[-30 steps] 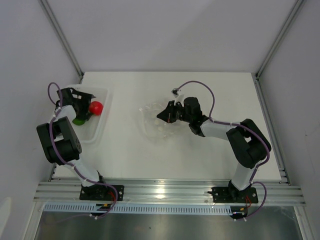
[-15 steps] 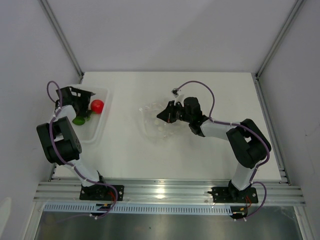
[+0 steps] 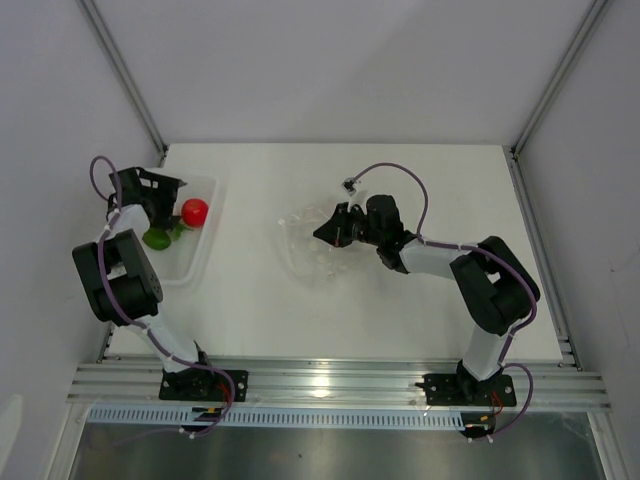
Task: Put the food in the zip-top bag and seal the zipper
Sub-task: Pick up the fake vegetable from the bin.
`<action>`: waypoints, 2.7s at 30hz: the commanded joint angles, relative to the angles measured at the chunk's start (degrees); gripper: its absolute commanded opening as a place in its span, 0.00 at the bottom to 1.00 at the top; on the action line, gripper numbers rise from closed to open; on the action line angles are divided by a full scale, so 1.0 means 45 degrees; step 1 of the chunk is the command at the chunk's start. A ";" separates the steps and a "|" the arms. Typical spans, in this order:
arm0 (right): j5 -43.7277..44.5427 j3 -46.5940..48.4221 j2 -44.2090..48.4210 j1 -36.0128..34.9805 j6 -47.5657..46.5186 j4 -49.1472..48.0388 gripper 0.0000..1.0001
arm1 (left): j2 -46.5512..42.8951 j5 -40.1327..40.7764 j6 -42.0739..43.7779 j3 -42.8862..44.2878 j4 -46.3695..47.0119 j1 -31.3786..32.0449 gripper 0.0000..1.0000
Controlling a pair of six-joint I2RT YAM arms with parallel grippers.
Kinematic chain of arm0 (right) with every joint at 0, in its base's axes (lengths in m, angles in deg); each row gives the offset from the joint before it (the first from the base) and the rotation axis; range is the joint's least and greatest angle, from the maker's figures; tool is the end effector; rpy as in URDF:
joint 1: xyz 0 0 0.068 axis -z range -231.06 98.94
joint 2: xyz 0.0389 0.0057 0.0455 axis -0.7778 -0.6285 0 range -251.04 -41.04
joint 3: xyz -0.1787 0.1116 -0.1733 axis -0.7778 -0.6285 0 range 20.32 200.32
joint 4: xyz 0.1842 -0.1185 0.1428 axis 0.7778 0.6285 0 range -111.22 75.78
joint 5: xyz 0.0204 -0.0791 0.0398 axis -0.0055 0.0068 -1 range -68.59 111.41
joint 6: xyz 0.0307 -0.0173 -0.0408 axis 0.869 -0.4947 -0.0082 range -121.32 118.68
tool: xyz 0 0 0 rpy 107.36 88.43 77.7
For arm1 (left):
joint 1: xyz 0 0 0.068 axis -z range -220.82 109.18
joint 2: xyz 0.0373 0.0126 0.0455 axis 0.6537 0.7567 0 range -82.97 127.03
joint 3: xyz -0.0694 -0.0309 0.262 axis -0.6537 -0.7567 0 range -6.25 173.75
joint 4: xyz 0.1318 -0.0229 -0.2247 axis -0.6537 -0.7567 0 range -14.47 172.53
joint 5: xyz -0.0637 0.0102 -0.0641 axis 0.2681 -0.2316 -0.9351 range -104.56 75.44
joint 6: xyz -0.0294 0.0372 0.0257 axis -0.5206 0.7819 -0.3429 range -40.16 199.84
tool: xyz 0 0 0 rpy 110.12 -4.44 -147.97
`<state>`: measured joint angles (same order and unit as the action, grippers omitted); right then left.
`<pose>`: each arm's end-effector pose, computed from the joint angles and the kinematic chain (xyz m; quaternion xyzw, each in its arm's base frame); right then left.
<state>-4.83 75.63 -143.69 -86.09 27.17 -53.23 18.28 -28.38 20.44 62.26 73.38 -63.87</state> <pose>0.3104 0.2368 0.2035 -0.1816 0.7653 0.4643 0.4072 0.3630 0.1453 0.2179 -0.5604 0.7142 -0.2306 0.3502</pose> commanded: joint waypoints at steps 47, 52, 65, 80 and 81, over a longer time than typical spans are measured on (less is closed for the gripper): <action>-0.0146 0.0483 -0.0177 0.0049 -0.0081 -0.0484 0.00 | 0.1738 0.0904 0.0347 0.1025 -0.1307 0.0493 0.97; -0.0146 0.0483 -0.0157 0.0049 -0.0081 -0.0465 0.00 | 0.1621 0.0807 0.0328 0.0831 -0.1054 0.0512 0.93; -0.0146 0.0463 -0.0138 0.0049 -0.0101 -0.0445 0.00 | 0.0821 0.0494 0.0327 0.0147 0.0098 0.0512 0.63; -0.0165 0.0463 -0.0138 0.0049 -0.0042 -0.0504 0.00 | -0.1580 -0.0461 0.0387 -0.1219 0.0880 0.0239 0.27; -0.0165 0.0463 -0.0157 0.0049 -0.0061 -0.0504 0.00 | -0.1718 -0.0540 0.0367 -0.1414 0.0938 0.0123 0.26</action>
<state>-5.03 75.96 -143.95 -86.09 27.17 -53.21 14.57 -28.56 21.84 57.72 75.15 -62.30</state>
